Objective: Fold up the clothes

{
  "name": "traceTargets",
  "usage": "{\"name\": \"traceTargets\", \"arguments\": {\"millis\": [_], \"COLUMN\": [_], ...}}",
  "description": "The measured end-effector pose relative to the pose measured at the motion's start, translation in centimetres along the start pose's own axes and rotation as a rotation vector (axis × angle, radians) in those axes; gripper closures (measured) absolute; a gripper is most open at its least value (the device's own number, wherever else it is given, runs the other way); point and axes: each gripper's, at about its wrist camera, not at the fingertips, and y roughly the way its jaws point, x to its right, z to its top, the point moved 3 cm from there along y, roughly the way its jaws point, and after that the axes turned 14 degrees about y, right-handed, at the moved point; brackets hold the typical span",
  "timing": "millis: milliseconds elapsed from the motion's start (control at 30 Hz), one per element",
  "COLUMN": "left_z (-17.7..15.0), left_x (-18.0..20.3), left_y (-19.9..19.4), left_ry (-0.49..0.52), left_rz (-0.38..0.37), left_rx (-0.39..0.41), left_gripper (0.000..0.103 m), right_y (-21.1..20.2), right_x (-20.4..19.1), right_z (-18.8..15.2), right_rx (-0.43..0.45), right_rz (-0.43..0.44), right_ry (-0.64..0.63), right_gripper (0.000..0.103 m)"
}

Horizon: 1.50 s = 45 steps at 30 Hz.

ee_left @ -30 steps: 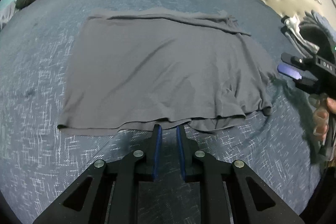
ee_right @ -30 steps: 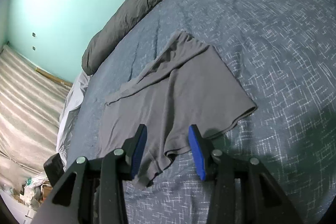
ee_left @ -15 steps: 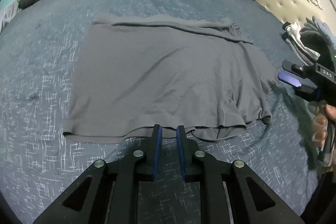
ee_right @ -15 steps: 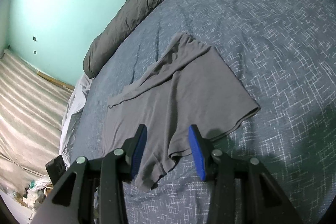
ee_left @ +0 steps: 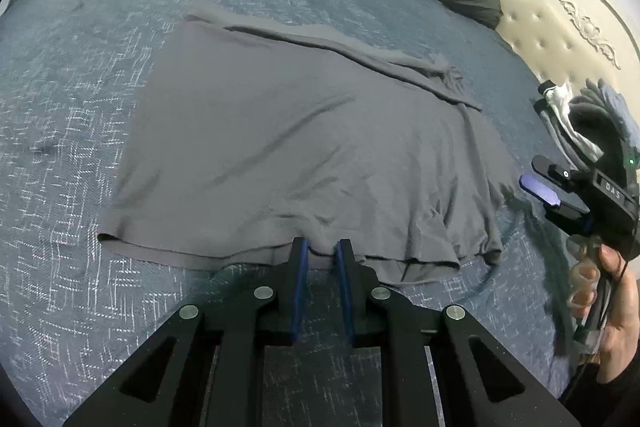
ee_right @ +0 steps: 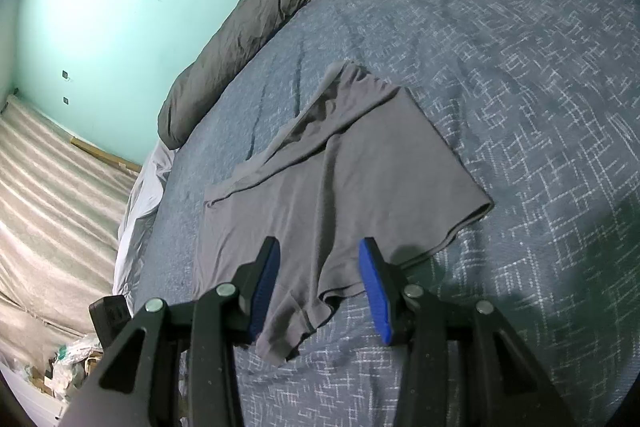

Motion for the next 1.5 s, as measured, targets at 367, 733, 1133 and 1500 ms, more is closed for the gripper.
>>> {"name": "traceTargets", "arguments": {"millis": [367, 733, 1133, 1500], "left_z": [0.7, -0.3, -1.1, -1.3], "left_x": [0.0, -1.7, -2.8, -3.1], "left_y": [0.1, -3.2, -3.0, -2.9], "left_ry": [0.034, 0.027, 0.003, -0.006], "left_rz": [0.012, 0.026, 0.033, 0.033], "left_rx": [0.018, 0.057, 0.042, 0.04], "left_gripper": [0.101, 0.101, 0.101, 0.101], "right_y": [0.0, -0.2, -1.2, -0.9], "right_x": [-0.1, 0.4, 2.9, 5.1], "right_z": [0.0, -0.1, 1.1, 2.1], "right_rx": [0.0, 0.008, 0.032, 0.025], "right_rz": [0.002, -0.02, -0.066, -0.012], "right_ry": [0.002, 0.01, 0.068, 0.172], "right_gripper": [0.061, 0.061, 0.055, 0.056]}}
